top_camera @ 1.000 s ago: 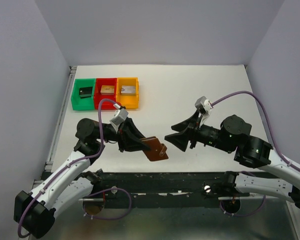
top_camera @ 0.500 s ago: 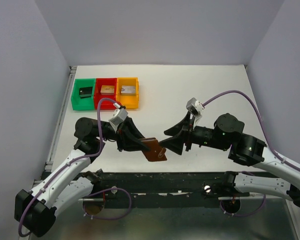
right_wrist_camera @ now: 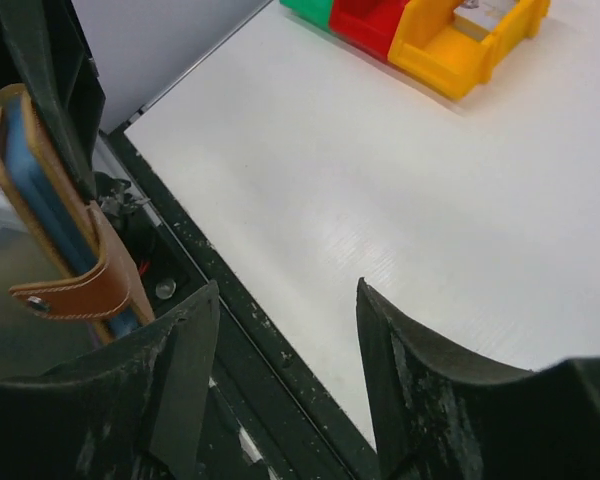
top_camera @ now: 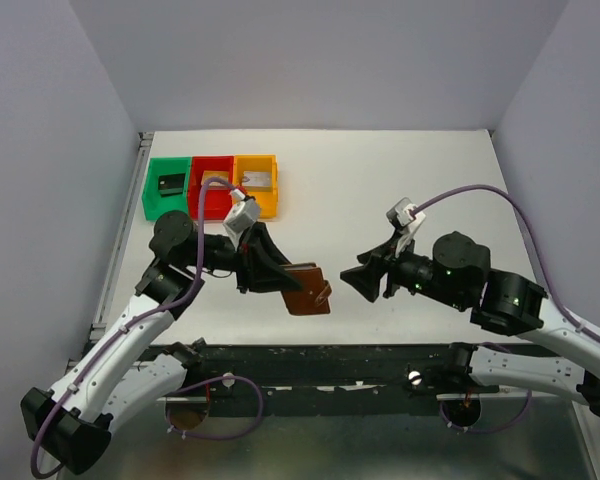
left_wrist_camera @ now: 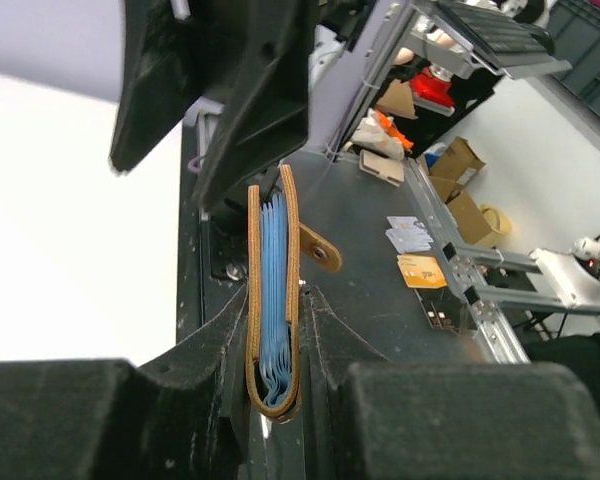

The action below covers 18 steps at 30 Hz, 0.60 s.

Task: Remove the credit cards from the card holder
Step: Open the card holder.

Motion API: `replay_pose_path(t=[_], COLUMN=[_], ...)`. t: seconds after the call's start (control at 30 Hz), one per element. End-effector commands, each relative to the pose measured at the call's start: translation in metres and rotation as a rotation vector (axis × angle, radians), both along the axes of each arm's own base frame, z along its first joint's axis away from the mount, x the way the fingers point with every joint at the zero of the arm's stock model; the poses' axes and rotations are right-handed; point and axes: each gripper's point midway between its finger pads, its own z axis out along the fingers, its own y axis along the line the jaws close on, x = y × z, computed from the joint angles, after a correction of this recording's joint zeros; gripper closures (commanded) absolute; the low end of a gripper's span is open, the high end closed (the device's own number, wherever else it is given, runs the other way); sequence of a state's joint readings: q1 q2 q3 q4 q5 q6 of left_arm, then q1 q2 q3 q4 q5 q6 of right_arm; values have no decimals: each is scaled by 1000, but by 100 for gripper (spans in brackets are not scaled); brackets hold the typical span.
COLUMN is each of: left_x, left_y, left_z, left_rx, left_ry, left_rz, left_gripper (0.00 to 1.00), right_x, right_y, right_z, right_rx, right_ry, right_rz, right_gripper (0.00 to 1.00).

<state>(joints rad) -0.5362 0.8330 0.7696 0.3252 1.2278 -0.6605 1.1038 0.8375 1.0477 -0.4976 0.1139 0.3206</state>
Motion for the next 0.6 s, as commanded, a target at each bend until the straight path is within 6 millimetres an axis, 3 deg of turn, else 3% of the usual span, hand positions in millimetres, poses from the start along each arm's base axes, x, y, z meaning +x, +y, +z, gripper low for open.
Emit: replay_pose_path(t=[0.0,0.07,0.17,0.33,0.57], left_x=[27,41,61,88,97], left_y=[-6,-8,-6,5,15], left_z=[-13,-22,-35,-47,-41], left_rx=[137,193,259,320,317], left_ry=[200,260,319,401,405], left_rz=[153,226,362,582,713], left_gripper=[100,100,100,100,100], right_x=[11,13,16,26,33], right_y=[-24,-21,-15,-1,22], right_z=[17,20,27,25,12], right_rx=[12,4,1,-48,-148], right_ry=[-55,-48,-42,-15,24], right_rz=[-108,-108,-111,-151,-158], right_gripper=[31,18,8,7,10])
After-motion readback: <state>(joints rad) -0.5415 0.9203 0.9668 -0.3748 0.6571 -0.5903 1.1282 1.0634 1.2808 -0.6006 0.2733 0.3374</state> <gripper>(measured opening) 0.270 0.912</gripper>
